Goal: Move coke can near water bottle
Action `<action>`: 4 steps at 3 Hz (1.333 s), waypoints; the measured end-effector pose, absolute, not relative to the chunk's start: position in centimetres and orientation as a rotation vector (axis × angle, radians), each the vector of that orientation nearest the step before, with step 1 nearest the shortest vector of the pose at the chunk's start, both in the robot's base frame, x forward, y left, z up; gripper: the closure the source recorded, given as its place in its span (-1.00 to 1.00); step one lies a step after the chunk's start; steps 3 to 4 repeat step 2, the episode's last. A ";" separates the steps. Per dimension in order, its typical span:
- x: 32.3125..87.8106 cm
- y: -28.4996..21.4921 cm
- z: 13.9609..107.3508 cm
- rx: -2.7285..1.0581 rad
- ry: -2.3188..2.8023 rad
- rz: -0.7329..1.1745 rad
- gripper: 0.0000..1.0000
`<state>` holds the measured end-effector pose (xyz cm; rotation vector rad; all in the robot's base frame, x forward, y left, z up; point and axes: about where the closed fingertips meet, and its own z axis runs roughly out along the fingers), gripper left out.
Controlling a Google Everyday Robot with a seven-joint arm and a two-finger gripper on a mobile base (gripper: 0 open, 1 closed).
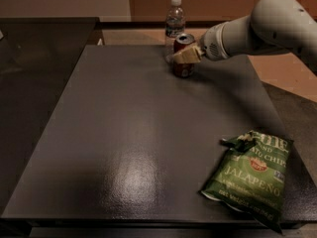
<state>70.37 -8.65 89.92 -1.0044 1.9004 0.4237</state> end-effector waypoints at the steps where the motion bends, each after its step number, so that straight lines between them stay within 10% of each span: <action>1: 70.4 -8.4 89.8 -1.008 1.900 0.427 -1.00; 4: 70.4 -8.4 89.8 -1.008 1.900 0.427 -1.00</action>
Offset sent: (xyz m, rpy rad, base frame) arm 0.0000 0.0022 -0.0008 0.0002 0.0014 0.0034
